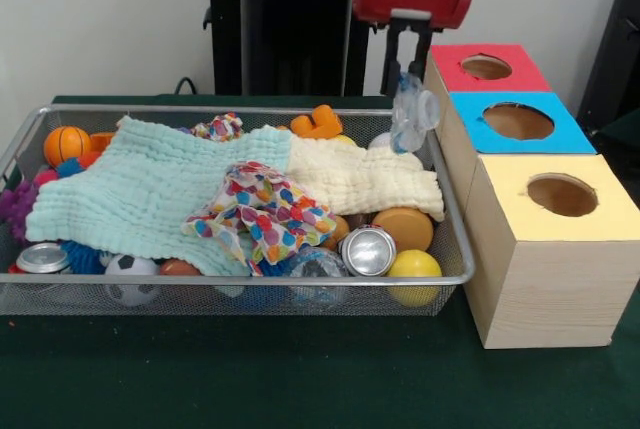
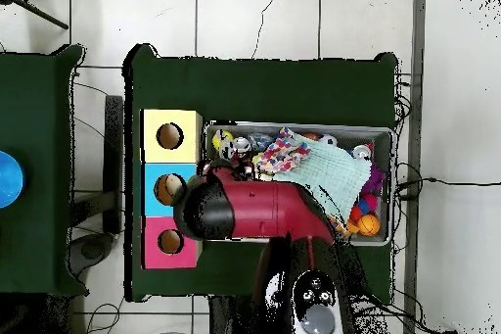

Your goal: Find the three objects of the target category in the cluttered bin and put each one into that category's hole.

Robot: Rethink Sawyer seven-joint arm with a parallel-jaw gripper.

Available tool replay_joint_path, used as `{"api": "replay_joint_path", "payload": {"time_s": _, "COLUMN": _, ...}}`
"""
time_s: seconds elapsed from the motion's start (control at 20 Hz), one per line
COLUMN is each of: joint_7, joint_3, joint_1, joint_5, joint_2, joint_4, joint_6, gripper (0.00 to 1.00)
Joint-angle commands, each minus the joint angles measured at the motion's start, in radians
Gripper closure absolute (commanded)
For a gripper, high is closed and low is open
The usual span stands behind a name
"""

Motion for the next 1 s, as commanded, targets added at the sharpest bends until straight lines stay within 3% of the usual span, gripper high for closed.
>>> {"api": "replay_joint_path", "payload": {"time_s": 0.05, "joint_7": 0.187, "joint_3": -0.017, "joint_1": 0.060, "joint_5": 0.055, "joint_2": -0.047, "joint_4": 0.143, "joint_6": 0.145, "gripper": 1.00}}
{"api": "replay_joint_path", "payload": {"time_s": 0.4, "joint_7": 0.257, "joint_3": -0.067, "joint_1": 0.149, "joint_5": 0.096, "joint_2": -0.053, "joint_4": 0.177, "joint_6": 0.122, "gripper": 1.00}}
{"api": "replay_joint_path", "payload": {"time_s": 1.0, "joint_7": 0.283, "joint_3": -0.141, "joint_1": 0.263, "joint_5": 0.179, "joint_2": -0.036, "joint_4": 0.178, "joint_6": 0.118, "gripper": 1.00}}
